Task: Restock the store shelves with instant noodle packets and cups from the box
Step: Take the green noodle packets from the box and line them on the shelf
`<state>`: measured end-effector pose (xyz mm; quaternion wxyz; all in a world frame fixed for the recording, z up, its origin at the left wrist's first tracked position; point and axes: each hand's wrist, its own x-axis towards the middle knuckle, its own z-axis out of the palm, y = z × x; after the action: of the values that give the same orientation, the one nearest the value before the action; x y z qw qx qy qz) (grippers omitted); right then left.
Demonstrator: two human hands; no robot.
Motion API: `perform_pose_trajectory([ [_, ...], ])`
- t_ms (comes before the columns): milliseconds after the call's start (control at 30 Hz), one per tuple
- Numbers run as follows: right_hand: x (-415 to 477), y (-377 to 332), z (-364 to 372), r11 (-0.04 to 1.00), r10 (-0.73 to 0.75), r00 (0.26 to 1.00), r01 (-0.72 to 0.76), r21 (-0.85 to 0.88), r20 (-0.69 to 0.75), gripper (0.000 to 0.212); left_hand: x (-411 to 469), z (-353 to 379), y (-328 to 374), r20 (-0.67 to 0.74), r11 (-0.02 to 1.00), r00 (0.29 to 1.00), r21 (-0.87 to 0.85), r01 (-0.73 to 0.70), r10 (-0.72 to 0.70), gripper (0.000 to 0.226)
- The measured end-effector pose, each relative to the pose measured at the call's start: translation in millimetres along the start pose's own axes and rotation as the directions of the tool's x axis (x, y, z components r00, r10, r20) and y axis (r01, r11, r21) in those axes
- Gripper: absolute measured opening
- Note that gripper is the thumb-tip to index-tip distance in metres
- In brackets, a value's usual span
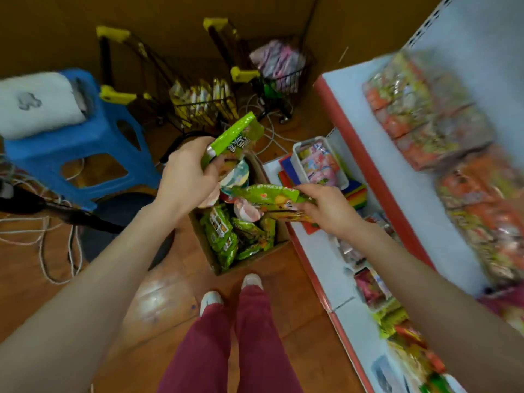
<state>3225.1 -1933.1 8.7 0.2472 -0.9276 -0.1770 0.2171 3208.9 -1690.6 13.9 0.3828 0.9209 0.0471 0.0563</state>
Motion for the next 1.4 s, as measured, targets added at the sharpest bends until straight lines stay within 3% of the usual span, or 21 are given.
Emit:
perform_pose_trajectory([
  [167,-51.3,-44.3,-81.2,0.998,-0.041,0.985,0.031,-0.059,-0.169,0.025,24.2,-61.9,85.6,-0.043,0.985,0.985,-0.046,-0.168,0.166,0.027],
  [400,-125.5,-90.5,-189.6,0.985,-0.113,0.934,0.059,-0.165,-0.339,0.015,51.4,-118.4,210.8,-0.144,0.915,0.912,-0.074,-0.398,0.385,0.027],
  [533,-167.3,-110.7,-242.2,0.968,-0.185,0.874,0.081,-0.239,-0.45,0.03,60.7,-135.4,275.8,-0.23,0.878,0.867,-0.085,-0.471,0.443,0.028],
  [633,-197.9,-119.1,-277.8,0.962,-0.217,0.811,0.084,-0.259,-0.544,0.036,67.4,-140.7,319.7,-0.255,0.837,0.84,-0.157,-0.524,0.479,0.03],
  [833,-257.8,-115.3,-341.5,0.948,-0.269,0.662,0.054,-0.314,-0.7,0.012,66.1,-142.6,408.8,-0.352,0.782,0.806,-0.249,-0.572,0.477,0.031],
  [1033,-301.4,-95.6,-393.0,0.948,-0.279,0.484,-0.001,-0.319,-0.83,0.013,61.0,-131.2,473.1,-0.439,0.765,0.757,-0.208,-0.609,0.483,0.031],
  [1233,-323.8,-57.5,-429.4,0.997,-0.072,0.332,0.025,-0.067,-0.94,0.033,74.8,-108.4,511.3,-0.436,0.743,0.732,-0.186,-0.643,0.524,0.031],
  [1400,-332.0,-20.1,-449.3,0.995,0.096,0.168,-0.011,0.096,-0.981,0.022,96.3,-88.8,531.0,-0.398,0.712,0.714,-0.185,-0.677,0.576,0.029],
])
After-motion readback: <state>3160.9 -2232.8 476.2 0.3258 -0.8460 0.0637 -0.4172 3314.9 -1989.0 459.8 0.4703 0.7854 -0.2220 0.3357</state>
